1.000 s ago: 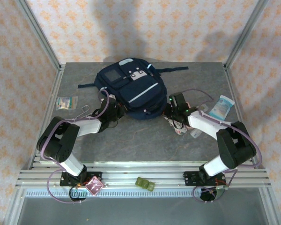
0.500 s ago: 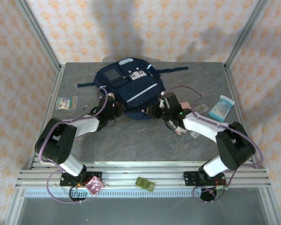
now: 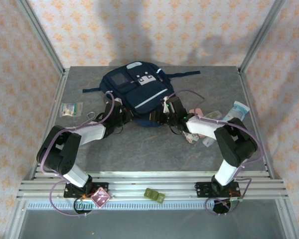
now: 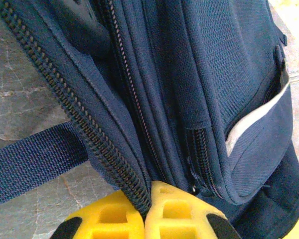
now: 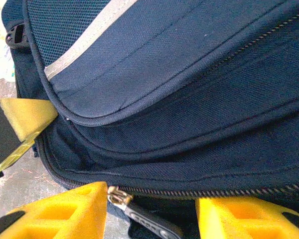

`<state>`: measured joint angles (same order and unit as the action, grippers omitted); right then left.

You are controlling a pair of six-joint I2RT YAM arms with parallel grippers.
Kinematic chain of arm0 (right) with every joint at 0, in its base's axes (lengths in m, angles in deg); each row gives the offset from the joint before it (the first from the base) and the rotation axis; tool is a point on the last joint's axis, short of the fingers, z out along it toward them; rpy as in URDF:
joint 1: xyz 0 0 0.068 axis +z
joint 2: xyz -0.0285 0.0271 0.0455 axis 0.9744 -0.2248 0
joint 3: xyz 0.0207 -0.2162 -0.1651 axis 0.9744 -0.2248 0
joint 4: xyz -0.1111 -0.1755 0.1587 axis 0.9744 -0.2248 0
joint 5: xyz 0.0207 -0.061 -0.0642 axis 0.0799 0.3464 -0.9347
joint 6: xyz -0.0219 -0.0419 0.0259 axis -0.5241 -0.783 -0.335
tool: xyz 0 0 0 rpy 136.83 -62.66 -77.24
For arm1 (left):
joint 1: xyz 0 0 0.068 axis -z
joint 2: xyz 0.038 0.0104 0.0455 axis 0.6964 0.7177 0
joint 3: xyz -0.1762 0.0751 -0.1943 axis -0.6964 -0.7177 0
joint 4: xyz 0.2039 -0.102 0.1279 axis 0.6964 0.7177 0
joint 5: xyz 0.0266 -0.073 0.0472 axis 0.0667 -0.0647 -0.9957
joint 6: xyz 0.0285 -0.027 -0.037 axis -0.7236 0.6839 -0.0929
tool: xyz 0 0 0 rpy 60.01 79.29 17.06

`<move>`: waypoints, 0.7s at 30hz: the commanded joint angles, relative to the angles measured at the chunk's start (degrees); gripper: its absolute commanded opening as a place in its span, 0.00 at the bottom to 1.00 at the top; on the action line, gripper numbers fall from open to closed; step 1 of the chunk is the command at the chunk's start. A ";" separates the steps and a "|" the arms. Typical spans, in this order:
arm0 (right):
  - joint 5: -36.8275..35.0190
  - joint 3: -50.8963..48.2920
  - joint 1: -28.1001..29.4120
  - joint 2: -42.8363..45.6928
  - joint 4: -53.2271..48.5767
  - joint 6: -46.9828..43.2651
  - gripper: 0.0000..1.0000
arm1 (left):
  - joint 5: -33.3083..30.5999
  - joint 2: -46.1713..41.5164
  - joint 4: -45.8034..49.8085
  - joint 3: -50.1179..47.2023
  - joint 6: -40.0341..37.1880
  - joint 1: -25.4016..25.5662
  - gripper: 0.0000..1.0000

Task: Pack the student bag

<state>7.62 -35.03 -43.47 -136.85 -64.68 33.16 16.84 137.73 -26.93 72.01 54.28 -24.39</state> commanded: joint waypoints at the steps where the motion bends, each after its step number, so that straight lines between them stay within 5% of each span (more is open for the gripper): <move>1: 2.83 1.83 -0.14 -2.17 2.26 -1.76 0.49 | 0.33 -1.71 -1.76 2.55 -0.96 -0.50 0.00; 4: 5.80 2.64 -0.16 -3.92 2.17 -2.98 0.48 | 0.44 -1.59 -1.94 2.63 -0.78 -0.50 0.00; 8: 10.40 1.97 -0.05 -4.85 3.92 -2.91 0.33 | 0.43 -1.27 -1.94 3.10 -0.52 -0.52 0.00; 14: 12.50 -0.26 0.03 -3.78 5.14 -2.93 0.24 | 0.61 -0.67 -1.77 3.86 -0.39 -0.50 0.00; 21: 5.40 -0.41 2.21 -3.74 1.11 -4.23 0.24 | 0.54 -0.53 -1.61 4.31 -0.26 -0.50 0.00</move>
<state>14.71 -34.63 -43.29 -140.61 -60.57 30.31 16.82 137.73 -24.76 73.39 54.30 -24.80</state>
